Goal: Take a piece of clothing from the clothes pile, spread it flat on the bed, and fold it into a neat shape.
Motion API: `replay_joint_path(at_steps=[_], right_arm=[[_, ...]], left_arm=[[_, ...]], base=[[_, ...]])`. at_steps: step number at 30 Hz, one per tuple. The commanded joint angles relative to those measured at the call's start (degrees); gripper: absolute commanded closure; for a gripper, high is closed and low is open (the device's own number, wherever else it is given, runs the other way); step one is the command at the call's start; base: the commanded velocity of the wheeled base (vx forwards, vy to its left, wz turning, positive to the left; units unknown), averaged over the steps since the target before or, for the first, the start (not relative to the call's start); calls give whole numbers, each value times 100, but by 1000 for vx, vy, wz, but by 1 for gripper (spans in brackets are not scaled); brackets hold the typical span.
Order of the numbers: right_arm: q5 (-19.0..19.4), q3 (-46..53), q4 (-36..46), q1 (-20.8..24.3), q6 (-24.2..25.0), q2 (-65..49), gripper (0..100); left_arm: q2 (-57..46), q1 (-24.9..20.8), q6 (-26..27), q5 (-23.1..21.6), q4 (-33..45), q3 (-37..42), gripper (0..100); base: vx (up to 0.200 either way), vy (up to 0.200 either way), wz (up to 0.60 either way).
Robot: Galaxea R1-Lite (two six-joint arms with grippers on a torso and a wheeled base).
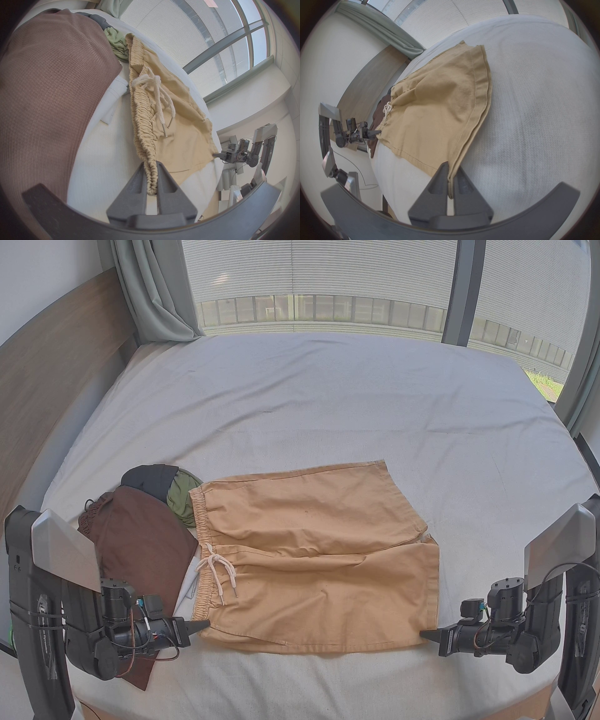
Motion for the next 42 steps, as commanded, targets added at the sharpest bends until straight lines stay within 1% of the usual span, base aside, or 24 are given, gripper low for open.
replay_joint_path(at_steps=[1,6,9,30,36,40,42], right_arm=[[1,204,-1,6,-214,-33,100],[10,406,-1,6,-469,-86,100],[10,502,-1,6,-557,-86,100],[36,608,-1,14,-627,-288,100],[36,705,-1,76,-627,-332,100],[36,740,8,120,-636,-420,100],[36,740,8,120,-636,-420,100]], left_arm=[[-321,14,54,-131,-5,319,100],[-294,93,397,-166,-5,459,100],[-268,93,485,-166,-5,512,100],[-294,137,511,-236,-5,706,100],[-303,137,529,-236,-5,793,100],[-277,242,881,-263,3,899,100],[-268,295,1030,-351,3,960,100]], base=[[0,0,0],[0,0,0],[0,0,0],[0,0,0],[0,0,0],[0,0,0],[0,0,0]])
